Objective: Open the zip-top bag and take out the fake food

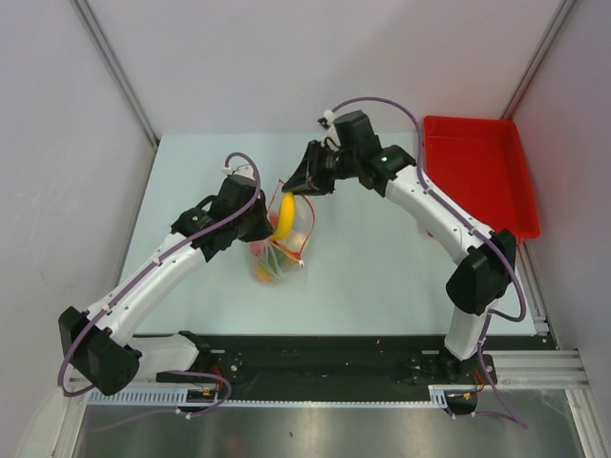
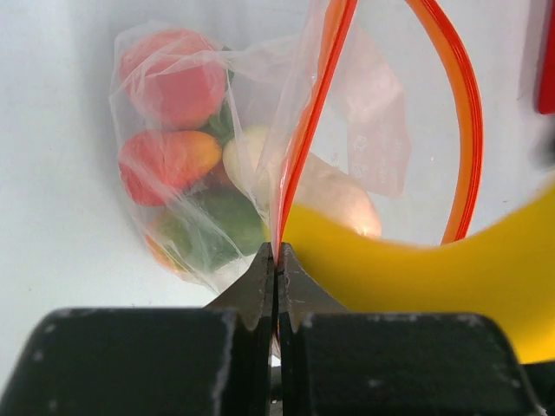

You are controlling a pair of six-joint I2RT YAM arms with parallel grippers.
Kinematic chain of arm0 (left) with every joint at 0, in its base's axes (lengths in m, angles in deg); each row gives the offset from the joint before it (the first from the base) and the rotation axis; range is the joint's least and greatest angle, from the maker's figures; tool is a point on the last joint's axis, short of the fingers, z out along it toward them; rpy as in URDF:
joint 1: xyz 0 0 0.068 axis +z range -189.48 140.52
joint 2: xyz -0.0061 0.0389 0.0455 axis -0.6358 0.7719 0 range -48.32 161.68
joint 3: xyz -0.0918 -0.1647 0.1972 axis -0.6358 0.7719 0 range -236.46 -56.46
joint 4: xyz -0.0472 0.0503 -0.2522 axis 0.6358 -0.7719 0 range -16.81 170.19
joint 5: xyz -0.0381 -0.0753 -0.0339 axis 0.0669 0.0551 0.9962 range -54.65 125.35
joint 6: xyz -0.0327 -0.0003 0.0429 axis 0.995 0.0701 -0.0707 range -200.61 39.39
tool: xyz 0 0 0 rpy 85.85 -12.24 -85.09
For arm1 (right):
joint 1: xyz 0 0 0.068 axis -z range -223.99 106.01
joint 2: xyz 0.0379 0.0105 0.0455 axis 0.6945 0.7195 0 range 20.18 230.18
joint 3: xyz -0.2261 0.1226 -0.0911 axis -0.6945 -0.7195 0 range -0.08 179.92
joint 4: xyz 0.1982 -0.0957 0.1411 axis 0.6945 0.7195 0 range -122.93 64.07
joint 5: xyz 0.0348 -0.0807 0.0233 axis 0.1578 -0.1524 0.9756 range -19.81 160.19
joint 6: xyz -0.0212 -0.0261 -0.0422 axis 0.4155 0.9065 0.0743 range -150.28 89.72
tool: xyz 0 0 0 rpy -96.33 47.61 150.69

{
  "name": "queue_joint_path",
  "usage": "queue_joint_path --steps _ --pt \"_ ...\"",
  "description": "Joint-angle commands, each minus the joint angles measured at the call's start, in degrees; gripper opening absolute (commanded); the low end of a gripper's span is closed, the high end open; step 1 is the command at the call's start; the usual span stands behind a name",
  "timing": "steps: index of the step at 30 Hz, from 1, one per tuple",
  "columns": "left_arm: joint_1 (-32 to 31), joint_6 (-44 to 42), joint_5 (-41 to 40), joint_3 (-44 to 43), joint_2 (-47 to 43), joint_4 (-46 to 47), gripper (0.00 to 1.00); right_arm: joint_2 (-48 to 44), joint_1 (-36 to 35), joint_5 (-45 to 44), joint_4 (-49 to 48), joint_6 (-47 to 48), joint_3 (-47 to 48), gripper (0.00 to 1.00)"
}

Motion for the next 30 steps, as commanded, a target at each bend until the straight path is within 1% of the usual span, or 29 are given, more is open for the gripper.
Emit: queue_joint_path --steps 1,4,6,7,9,10,11,12,14,17,18,20,23,24,27,29,30 --pt "-0.17 0.14 -0.39 -0.67 -0.52 1.02 0.0 -6.4 6.53 8.14 -7.32 -8.27 3.64 0.05" --pt "-0.17 -0.3 -0.56 -0.85 0.0 0.85 0.0 -6.4 12.41 9.02 -5.31 -7.05 7.33 0.05" --pt "-0.17 -0.39 -0.3 -1.02 0.18 0.76 0.0 -6.84 15.75 9.02 -5.91 -5.73 7.16 0.05" --pt "-0.17 -0.56 -0.13 -1.11 0.1 0.93 0.0 -7.28 20.12 8.94 -6.7 -5.38 6.29 0.05" --pt "-0.17 -0.65 0.14 -1.28 0.18 0.93 0.0 -7.46 24.71 8.41 -8.89 -3.54 5.23 0.05" --pt "-0.17 -0.74 0.23 -1.29 0.18 1.02 0.0 -7.28 29.08 6.84 -9.51 -2.14 4.62 0.05" --pt "-0.17 -0.83 0.31 -1.29 0.18 1.11 0.0 -6.76 31.56 5.7 -10.39 -0.3 4.35 0.05" --pt "-0.17 -0.83 0.66 -1.37 0.27 1.11 0.0 -6.41 33.5 1.68 -10.05 4.59 4.26 0.04" --pt "-0.17 -0.83 1.1 -1.29 0.36 1.55 0.0 -4.48 39.47 -2.21 -10.31 8.93 3.91 0.03" --pt "-0.17 -0.39 2.33 -1.2 0.53 1.99 0.0 -1.67 45.1 -7.74 -11.1 14.74 3.91 0.02" --pt "-0.17 -0.22 2.51 -0.94 0.62 2.16 0.0 0.69 46.43 -9.59 -10.49 15.8 4.26 0.02" --pt "-0.17 -0.22 3.04 -0.85 0.62 2.25 0.0 2.99 49.58 -9.26 -11.36 16.86 3.74 0.02" --pt "-0.17 -0.48 3.13 -1.2 1.06 1.81 0.0 6.77 53.45 -4.44 -14.42 13.27 0.93 0.02" --pt "-0.17 -0.74 3.04 -1.63 1.32 1.81 0.0 7.83 54.08 -2.33 -17.14 12.82 -2.13 0.03" --pt "-0.17 -1.18 3.3 -2.69 2.03 1.29 0.0 8.62 55.4 -1.0 -21.19 13.43 -6.88 0.04" --pt "-0.17 -1.27 3.91 -2.96 2.56 1.2 0.0 9.07 55.58 -1.08 -21.21 14.57 -8.3 0.05" --pt "-0.17 -1.27 4.01 -3.13 2.73 1.2 0.0 8.81 55.58 -1.08 -21.56 14.84 -9.18 0.07"
